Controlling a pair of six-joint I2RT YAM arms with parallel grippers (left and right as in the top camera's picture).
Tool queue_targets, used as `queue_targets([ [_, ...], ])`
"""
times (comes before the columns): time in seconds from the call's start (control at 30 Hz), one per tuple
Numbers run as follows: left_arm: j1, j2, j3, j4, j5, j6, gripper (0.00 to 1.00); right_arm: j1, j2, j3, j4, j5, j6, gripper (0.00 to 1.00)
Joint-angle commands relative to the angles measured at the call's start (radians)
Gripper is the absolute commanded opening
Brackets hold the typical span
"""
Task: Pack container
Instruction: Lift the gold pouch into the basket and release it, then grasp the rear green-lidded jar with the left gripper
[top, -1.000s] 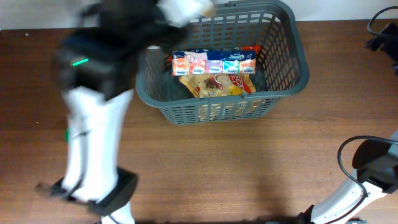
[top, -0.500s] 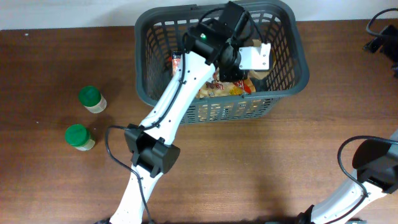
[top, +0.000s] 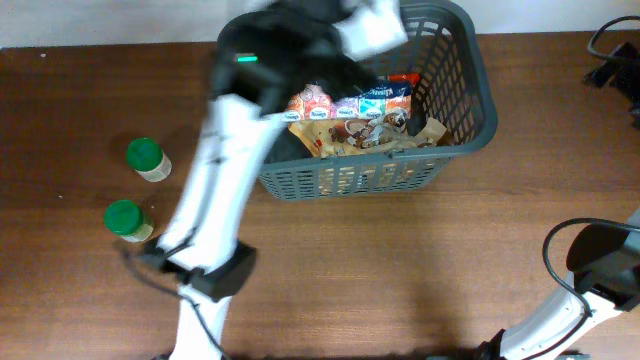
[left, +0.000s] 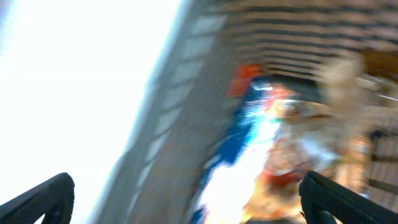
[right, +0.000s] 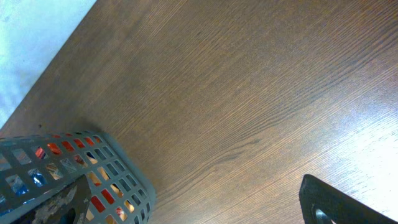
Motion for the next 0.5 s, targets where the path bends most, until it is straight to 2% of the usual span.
queue_targets([
  [0.0,0.233,-0.118,0.034,-0.091,-0.126,-0.381,0.99,0.003,0.005,-0.006,0.000,-0.004,0.001,0.99],
  [0.07,0.393,-0.107,0.016,-0.193,-0.125,-0.542,0.99,0.003,0.005,-0.006,0.000,-0.004,0.001,0.99],
  [0.17,0.568,-0.060,-0.031,-0.288,-0.121,-0.656,0.99,0.003,0.005,-0.006,0.000,-0.004,0.001,0.99],
  [0.33,0.783,0.097,-0.219,-0.330,0.011,-0.679,0.99,0.003,0.005,-0.006,0.000,-0.004,0.001,0.99],
  [0.47,0.822,0.187,-0.289,-0.303,0.010,-0.691,1.00,0.004,0.005,-0.006,0.000,-0.005,0.001,0.98],
])
